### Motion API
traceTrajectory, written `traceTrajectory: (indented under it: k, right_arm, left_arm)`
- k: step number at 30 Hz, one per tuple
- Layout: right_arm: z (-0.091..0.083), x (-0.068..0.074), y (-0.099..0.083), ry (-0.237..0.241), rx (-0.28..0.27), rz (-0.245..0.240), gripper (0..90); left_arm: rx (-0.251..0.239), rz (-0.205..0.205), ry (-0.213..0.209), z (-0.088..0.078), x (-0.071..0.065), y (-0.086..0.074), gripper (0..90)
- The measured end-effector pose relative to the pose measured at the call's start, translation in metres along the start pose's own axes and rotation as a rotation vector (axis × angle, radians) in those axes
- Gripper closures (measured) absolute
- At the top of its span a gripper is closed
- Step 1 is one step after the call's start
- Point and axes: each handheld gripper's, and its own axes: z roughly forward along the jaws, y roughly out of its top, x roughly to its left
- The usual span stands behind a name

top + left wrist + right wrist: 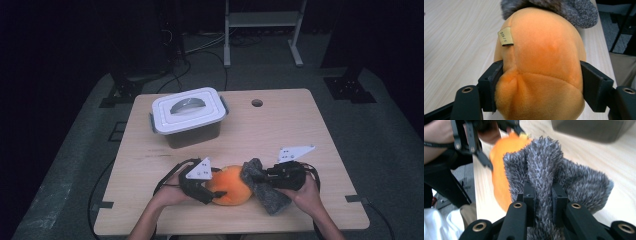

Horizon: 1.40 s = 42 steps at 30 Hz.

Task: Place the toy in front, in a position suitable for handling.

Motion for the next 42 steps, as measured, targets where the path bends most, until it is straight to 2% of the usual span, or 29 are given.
traceTrajectory:
  k: [3, 4, 7, 8, 11, 13, 15, 16, 18, 21, 23, 24, 25, 26, 29, 32, 35, 36, 37, 39, 42]
  right_arm:
    - [0.006, 0.003, 0.002, -0.001, 0.011, -0.011, 77.1]
    - [0.007, 0.002, 0.0, 0.011, 0.013, -0.006, 77.1]
    - [0.006, 0.001, -0.001, 0.018, 0.021, -0.006, 77.0]
    - [0.006, -0.001, -0.005, 0.011, 0.043, -0.001, 77.0]
    - [0.003, -0.004, -0.011, 0.004, 0.061, 0.013, 77.0]
    - [0.0, -0.004, -0.011, 0.008, 0.046, 0.025, 77.1]
    - [-0.002, 0.0, -0.006, -0.002, 0.024, 0.004, 77.1]
    - [-0.003, 0.002, -0.001, 0.005, -0.008, -0.002, 77.1]
    - [-0.002, 0.006, 0.006, 0.012, -0.037, -0.015, 77.1]
    - [0.005, 0.007, 0.004, 0.018, -0.014, -0.023, 77.0]
    - [0.006, 0.006, 0.001, 0.034, -0.001, -0.019, 76.8]
    - [0.005, 0.006, 0.0, 0.038, 0.001, -0.016, 76.8]
    - [0.005, 0.006, -0.001, 0.039, 0.002, -0.02, 76.7]
    - [0.004, 0.006, -0.003, 0.043, 0.007, -0.012, 76.7]
    - [0.001, 0.002, -0.008, 0.051, 0.029, 0.002, 76.4]
    - [-0.004, -0.002, -0.012, 0.04, 0.046, 0.018, 76.6]
    - [-0.009, 0.003, -0.005, 0.023, 0.013, -0.003, 76.7]
    - [-0.01, 0.007, 0.0, 0.032, -0.021, -0.013, 76.8]
    - [-0.009, 0.009, 0.004, 0.034, -0.037, -0.021, 76.8]
    - [-0.006, 0.017, 0.01, 0.024, -0.051, -0.05, 76.7]
    - [0.005, 0.025, 0.013, -0.004, -0.023, -0.097, 76.7]
  left_arm:
    - [0.001, -0.008, -0.01, -0.001, 0.001, 0.0, 24.3]
    - [-0.004, -0.014, -0.028, -0.002, 0.002, -0.001, 23.9]
    - [-0.005, -0.015, -0.031, -0.003, 0.003, -0.002, 23.9]
    - [-0.003, -0.013, -0.033, -0.003, 0.002, -0.002, 23.6]
    - [-0.002, -0.008, -0.027, -0.002, 0.001, -0.001, 23.4]
    - [0.003, -0.002, -0.024, -0.002, 0.0, 0.001, 22.9]
    - [-0.002, 0.017, -0.024, -0.001, -0.002, 0.002, 22.8]
    - [-0.002, 0.021, -0.025, -0.001, -0.003, 0.002, 22.8]
    - [0.0, 0.036, -0.03, 0.0, -0.004, 0.003, 21.5]
    - [-0.002, 0.028, -0.046, -0.001, -0.004, 0.004, 17.3]
    - [-0.032, -0.035, -0.078, -0.003, 0.0, 0.005, 12.4]
    - [-0.032, -0.035, -0.078, -0.003, 0.0, 0.005, 12.1]
    - [-0.033, -0.074, -0.082, -0.004, 0.003, 0.005, 12.4]
    - [-0.029, -0.079, -0.086, -0.004, 0.003, 0.005, 14.7]
    - [-0.036, -0.039, -0.063, -0.004, -0.001, 0.005, 28.8]
    - [-0.031, -0.01, -0.042, -0.006, -0.002, 0.006, 34.3]
    - [-0.048, -0.015, -0.027, -0.004, -0.002, 0.008, 36.2]
    - [-0.048, -0.016, -0.023, -0.004, -0.002, 0.009, 36.4]
    - [-0.05, -0.024, -0.019, -0.003, -0.001, 0.01, 36.4]
    - [-0.058, -0.068, -0.017, -0.001, 0.001, 0.01, 36.2]
    - [-0.059, -0.107, -0.018, -0.002, 0.006, 0.005, 36.3]
